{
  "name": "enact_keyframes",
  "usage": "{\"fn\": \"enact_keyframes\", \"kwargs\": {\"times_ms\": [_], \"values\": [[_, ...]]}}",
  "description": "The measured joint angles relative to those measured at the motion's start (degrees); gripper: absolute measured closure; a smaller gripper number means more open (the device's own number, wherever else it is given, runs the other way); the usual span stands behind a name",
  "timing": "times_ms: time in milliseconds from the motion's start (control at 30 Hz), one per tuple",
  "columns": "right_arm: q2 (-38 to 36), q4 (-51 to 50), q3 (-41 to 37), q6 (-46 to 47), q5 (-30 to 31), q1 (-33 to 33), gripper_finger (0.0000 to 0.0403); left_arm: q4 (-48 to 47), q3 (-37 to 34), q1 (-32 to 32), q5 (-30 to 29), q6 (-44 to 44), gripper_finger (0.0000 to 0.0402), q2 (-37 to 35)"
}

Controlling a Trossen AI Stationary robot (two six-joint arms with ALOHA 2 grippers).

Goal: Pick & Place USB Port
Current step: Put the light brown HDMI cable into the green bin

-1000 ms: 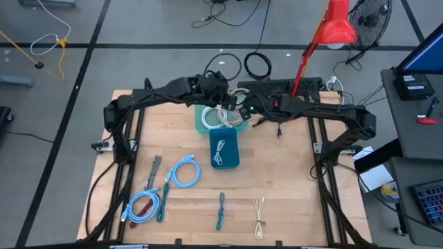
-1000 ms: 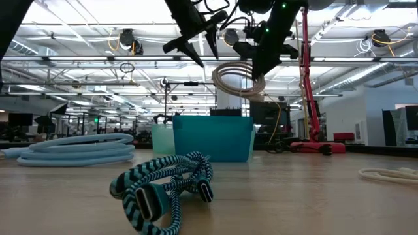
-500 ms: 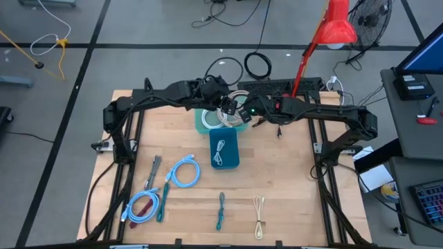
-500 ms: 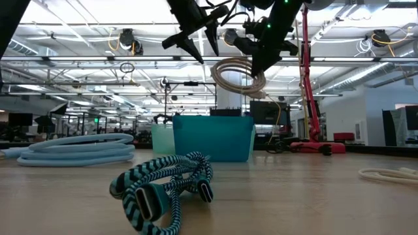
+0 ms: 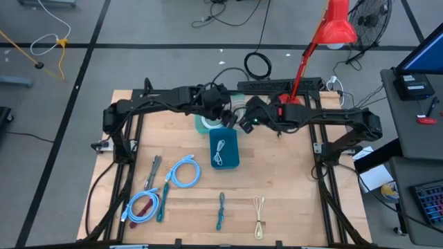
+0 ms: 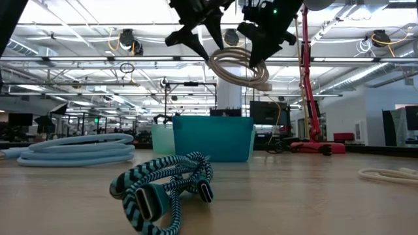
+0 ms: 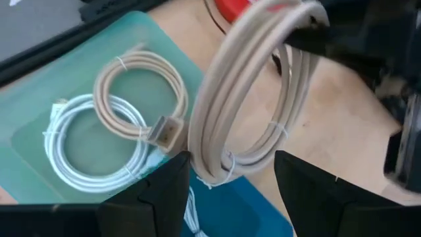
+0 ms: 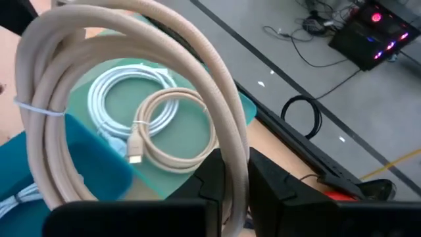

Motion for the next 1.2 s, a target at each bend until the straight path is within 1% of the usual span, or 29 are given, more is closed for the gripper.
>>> {"fn": "enact_keyframes", "kwargs": {"times_ms": [233,400,567,633,833,1000,1200], "values": [[-0.7,-1.5,0.0,1.0,0.9,1.7,0.0374,0.1,0.0,-2.1,-1.8,-0.3,0.0179,-0.6],[-1.4,-3.9,0.0,5.2,0.6,1.8,0.0374,-4.5,0.0,-3.1,-3.7,-4.0,0.0179,-0.6],[-1.3,-3.6,0.1,6.4,0.8,2.1,0.0374,-3.5,0.0,-5.4,-10.3,-6.1,0.0179,-1.5],[-1.4,-3.6,0.1,6.8,0.8,2.1,0.0374,-3.2,0.0,-5.7,-11.3,-6.2,0.0179,-1.5],[-2.5,-3.1,0.1,6.8,1.0,2.3,0.0374,-1.3,0.0,-5.5,-10.8,-5.1,0.0179,-1.4],[-4.0,-3.5,0.0,7.1,0.9,2.7,0.0374,1.3,0.0,-5.5,-9.1,-4.1,0.0179,-1.6],[-5.6,-4.1,0.0,7.2,2.3,3.2,0.0374,5.3,0.0,-5.5,-8.9,-3.2,0.0179,-1.6]]}}
